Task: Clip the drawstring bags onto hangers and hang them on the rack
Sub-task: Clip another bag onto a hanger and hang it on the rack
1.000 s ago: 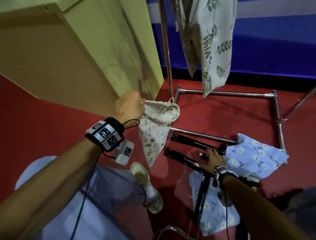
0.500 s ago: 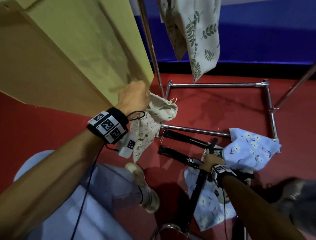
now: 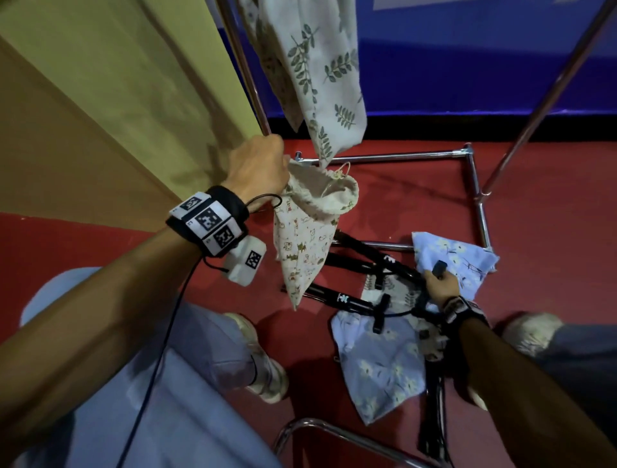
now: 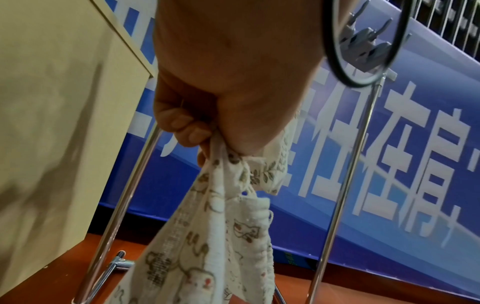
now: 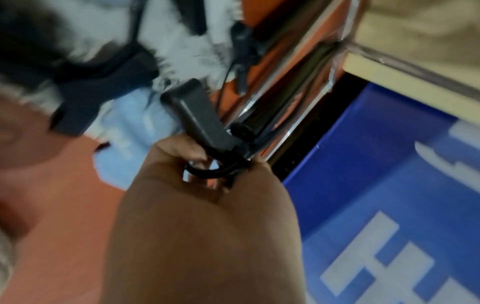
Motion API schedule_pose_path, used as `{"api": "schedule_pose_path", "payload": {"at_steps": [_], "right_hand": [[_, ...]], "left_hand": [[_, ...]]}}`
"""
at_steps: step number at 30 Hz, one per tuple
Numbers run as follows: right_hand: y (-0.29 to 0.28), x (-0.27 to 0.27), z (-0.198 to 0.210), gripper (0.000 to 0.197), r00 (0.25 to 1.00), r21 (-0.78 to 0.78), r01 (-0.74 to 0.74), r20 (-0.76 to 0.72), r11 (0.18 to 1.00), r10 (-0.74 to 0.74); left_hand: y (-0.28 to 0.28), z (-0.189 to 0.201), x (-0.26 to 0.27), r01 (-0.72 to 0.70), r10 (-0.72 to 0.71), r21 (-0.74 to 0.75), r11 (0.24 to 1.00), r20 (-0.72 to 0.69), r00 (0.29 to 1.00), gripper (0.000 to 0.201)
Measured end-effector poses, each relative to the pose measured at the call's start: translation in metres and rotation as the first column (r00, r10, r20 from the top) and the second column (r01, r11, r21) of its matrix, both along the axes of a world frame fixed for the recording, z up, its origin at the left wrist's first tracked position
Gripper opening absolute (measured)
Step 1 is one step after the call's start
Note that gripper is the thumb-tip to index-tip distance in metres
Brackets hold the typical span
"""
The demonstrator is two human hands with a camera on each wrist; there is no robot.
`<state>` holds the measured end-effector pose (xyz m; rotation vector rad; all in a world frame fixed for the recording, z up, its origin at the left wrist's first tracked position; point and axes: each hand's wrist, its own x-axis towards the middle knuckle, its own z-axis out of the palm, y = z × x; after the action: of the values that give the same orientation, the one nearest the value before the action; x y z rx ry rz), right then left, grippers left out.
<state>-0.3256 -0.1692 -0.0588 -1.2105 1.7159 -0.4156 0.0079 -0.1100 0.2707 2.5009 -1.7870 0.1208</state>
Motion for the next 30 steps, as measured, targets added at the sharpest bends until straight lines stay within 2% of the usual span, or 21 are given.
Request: {"api": "schedule_pose_path", "payload": {"at_steps": [3,5,7,8,11,12,13,14,15,16,17,18,19,20,21,23,25,27,29,30], "right_hand": [[0.004,0.013,-0.003,0.032,0.993,0.032,0.064,0.100,0.997,-0.067],[0.015,0.021,-0.020,0.023,0.987,0.137,-0.027,0.160,0.990,0.004],[0.036,0.032,-0.026,0.006,0.945,0.261,-0.159,0.320,0.952,0.070],[0.045,0.036,-0.028,0.005,0.910,0.310,-0.194,0.412,0.931,0.052],[0.063,0.045,-0.031,0.064,0.781,0.421,-0.159,0.606,0.893,-0.147],[0.063,0.046,-0.034,0.072,0.795,0.371,-0.125,0.592,0.920,-0.131],[0.063,0.045,-0.033,0.072,0.855,0.246,-0.084,0.515,0.966,-0.057],[0.062,0.040,-0.036,0.065,0.930,0.078,-0.037,0.367,0.996,0.006],[0.061,0.032,-0.040,0.054,0.981,-0.098,-0.004,0.194,0.995,0.023],[0.060,0.021,-0.042,0.040,0.999,-0.202,-0.019,0.034,0.979,0.026],[0.064,0.009,-0.047,0.034,0.995,-0.196,-0.085,-0.075,0.977,0.071],[0.069,-0.005,-0.052,0.043,0.952,-0.213,-0.204,-0.271,0.956,0.142],[0.078,-0.019,-0.056,0.048,0.917,-0.121,-0.250,-0.347,0.961,0.195],[0.089,-0.031,-0.062,0.047,0.893,-0.007,-0.223,-0.403,0.975,0.202],[0.103,-0.042,-0.066,0.041,0.883,0.127,-0.217,-0.398,0.968,0.250],[0.128,-0.046,-0.072,0.038,0.889,0.282,-0.234,-0.326,0.930,0.323],[0.149,-0.042,-0.083,0.051,0.839,0.281,-0.318,-0.361,0.906,0.407],[0.169,-0.037,-0.099,0.062,0.746,0.281,-0.433,-0.421,0.856,0.516],[0.181,-0.026,-0.115,0.048,0.657,0.255,-0.525,-0.485,0.812,0.577],[0.183,-0.022,-0.125,0.042,0.690,0.266,-0.512,-0.438,0.817,0.576]], "left_hand": [[-0.002,-0.005,-0.007,0.008,-0.009,0.023,1.000,0.019,1.000,0.024],[-0.002,-0.008,-0.008,0.004,-0.005,0.044,0.999,0.026,1.000,0.022],[0.001,-0.010,-0.008,-0.007,0.006,0.061,0.998,0.022,1.000,0.019],[0.003,-0.010,-0.007,-0.011,0.010,0.065,0.998,0.021,1.000,0.020],[0.008,-0.010,-0.001,-0.006,0.004,0.073,0.997,0.027,1.000,0.020],[0.010,-0.011,0.001,-0.006,0.003,0.073,0.997,0.034,0.999,0.019],[0.012,-0.011,0.002,-0.007,0.004,0.073,0.997,0.042,0.999,0.017],[0.014,-0.013,0.004,-0.010,0.006,0.077,0.997,0.050,0.999,0.015],[0.017,-0.014,0.005,-0.016,0.011,0.085,0.996,0.059,0.998,0.015],[0.019,-0.016,0.004,-0.020,0.014,0.097,0.995,0.066,0.998,0.017],[0.020,-0.017,0.002,-0.022,0.014,0.110,0.994,0.071,0.997,0.021],[0.021,-0.019,0.000,-0.019,0.010,0.126,0.992,0.072,0.997,0.025],[0.021,-0.020,-0.003,-0.010,0.001,0.142,0.990,0.067,0.998,0.027],[0.021,-0.022,-0.006,0.002,-0.012,0.152,0.988,0.060,0.998,0.026],[0.020,-0.023,-0.011,0.021,-0.030,0.158,0.987,0.051,0.998,0.024],[0.019,-0.024,-0.021,0.073,-0.081,0.155,0.985,0.048,0.996,0.021],[0.017,-0.026,-0.032,0.128,-0.137,0.147,0.981,0.055,0.989,0.023],[0.018,-0.030,-0.041,0.159,-0.168,0.145,0.977,0.052,0.984,0.025],[0.018,-0.034,-0.048,0.174,-0.184,0.162,0.971,0.044,0.982,0.024],[0.018,-0.036,-0.051,0.179,-0.190,0.174,0.968,0.045,0.981,0.024]]}}
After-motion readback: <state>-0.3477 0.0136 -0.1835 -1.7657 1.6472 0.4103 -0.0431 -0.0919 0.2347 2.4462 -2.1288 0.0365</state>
